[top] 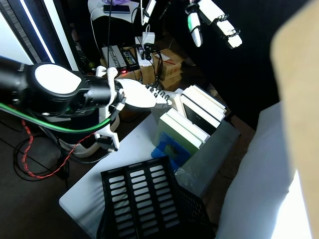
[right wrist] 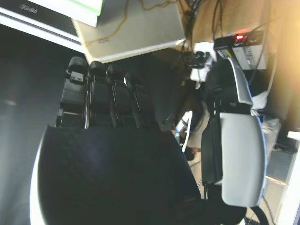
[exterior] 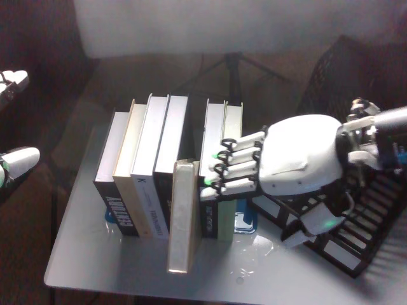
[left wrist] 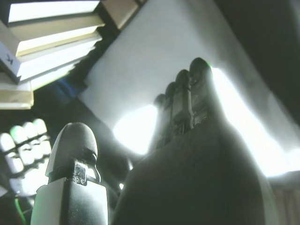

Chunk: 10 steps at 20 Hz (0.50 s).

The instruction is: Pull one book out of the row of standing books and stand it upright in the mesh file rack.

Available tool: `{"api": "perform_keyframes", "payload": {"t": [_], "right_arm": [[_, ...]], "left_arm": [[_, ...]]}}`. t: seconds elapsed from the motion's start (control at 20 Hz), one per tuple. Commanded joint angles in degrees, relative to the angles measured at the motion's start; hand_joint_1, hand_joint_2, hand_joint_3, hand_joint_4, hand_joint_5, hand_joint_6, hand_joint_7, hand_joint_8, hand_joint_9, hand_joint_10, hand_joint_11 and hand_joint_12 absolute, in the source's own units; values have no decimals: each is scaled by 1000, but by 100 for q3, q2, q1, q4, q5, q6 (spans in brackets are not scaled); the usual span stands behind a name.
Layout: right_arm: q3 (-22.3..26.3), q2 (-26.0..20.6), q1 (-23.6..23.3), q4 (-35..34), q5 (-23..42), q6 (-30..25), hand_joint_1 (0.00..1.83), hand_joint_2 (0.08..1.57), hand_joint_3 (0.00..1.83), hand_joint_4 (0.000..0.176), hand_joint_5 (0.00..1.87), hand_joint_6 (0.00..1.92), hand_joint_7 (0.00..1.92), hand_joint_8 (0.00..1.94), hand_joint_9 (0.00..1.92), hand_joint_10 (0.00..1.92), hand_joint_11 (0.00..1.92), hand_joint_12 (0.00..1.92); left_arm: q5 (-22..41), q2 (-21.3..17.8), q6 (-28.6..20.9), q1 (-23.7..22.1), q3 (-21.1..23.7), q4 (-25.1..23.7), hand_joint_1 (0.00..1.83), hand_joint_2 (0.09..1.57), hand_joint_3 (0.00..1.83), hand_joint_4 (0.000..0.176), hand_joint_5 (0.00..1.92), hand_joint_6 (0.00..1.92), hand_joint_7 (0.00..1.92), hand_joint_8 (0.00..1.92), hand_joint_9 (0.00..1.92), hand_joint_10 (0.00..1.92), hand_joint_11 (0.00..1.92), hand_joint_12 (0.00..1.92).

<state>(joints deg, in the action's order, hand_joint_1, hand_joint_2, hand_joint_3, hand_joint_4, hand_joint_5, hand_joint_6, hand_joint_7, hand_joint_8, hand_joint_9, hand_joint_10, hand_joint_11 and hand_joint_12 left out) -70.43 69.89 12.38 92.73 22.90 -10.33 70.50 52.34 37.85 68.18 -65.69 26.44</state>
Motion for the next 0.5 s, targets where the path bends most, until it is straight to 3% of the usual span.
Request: {"api": "perform_keyframes", "payload": {"t": [0.0, 0.2, 0.35, 0.45], "right_arm": [[-36, 25, -71, -155, 139, 12, 545, 1079, 0, 0, 0, 0, 0, 0, 0, 0, 0, 0], [-242, 369, -122, -171, 138, 58, 717, 993, 0, 0, 0, 0, 0, 0, 0, 0, 0, 0], [-435, 686, -122, -198, 109, 143, 721, 1018, 0, 13, 0, 0, 0, 0, 0, 0, 0, 0], [-520, 857, -122, -197, 70, 213, 708, 1013, 0, 8, 0, 0, 0, 0, 0, 0, 0, 0]], "left_arm": [[790, -33, -26, 28, -6, 148, 372, 1304, 0, 28, 0, 0, 0, 0, 0, 0, 0, 0], [975, -65, -104, 256, 48, 368, 373, 1315, 2, 36, 0, 0, 0, 0, 0, 0, 0, 0], [1084, -74, -126, 399, 89, 516, 377, 1330, 7, 47, 0, 0, 0, 0, 0, 0, 0, 0], [1177, -98, -136, 494, 128, 617, 394, 1343, 10, 40, 0, 0, 0, 0, 0, 0, 0, 0]]}}
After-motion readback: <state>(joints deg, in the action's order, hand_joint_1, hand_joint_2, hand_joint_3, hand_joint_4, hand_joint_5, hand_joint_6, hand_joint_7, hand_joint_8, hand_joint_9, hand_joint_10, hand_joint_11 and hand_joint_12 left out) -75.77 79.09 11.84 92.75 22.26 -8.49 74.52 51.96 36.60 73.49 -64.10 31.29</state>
